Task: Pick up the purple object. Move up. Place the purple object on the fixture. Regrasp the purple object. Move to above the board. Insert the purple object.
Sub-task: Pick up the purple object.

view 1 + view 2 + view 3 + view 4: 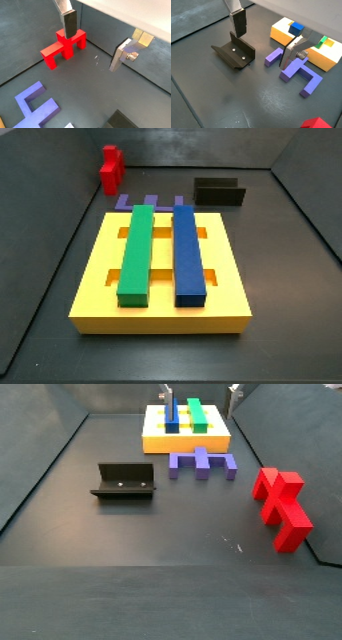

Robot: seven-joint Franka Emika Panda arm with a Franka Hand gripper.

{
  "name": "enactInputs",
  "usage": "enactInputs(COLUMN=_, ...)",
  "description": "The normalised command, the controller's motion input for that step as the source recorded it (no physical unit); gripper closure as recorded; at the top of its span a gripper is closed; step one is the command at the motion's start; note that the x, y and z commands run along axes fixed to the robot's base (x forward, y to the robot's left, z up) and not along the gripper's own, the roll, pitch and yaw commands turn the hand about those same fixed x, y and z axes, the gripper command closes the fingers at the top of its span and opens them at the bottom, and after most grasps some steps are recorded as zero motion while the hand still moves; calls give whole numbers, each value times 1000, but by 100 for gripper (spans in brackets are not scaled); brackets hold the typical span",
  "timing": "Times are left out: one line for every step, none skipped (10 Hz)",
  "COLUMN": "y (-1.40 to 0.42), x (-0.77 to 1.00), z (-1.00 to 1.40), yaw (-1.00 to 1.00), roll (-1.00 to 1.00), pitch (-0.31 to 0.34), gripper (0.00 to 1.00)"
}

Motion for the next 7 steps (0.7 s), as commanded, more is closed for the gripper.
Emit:
enactInputs(y=0, x=-37, z=-63, yaw=-134, roll=0, pitch=0, gripper=0)
enactInputs(y=-243, x=-94, z=-43, yaw=-140, roll=0, pitch=-23, gripper=0)
enactInputs(y=-1000, x=0, z=-254, yaw=11, roll=110, pitch=-43, gripper=0)
enactInputs(y=-1000, x=-34, z=-674, yaw=3, roll=39, pitch=-134, gripper=0)
enactInputs(y=-1000, x=-86, z=-763, yaw=0, roll=34, pitch=-113, gripper=0)
enactInputs(y=-1000, x=-63, z=-851, yaw=0, roll=51, pitch=-130, gripper=0)
enactInputs(y=-929, x=-129, z=-843, yaw=0, roll=60, pitch=-194, gripper=0)
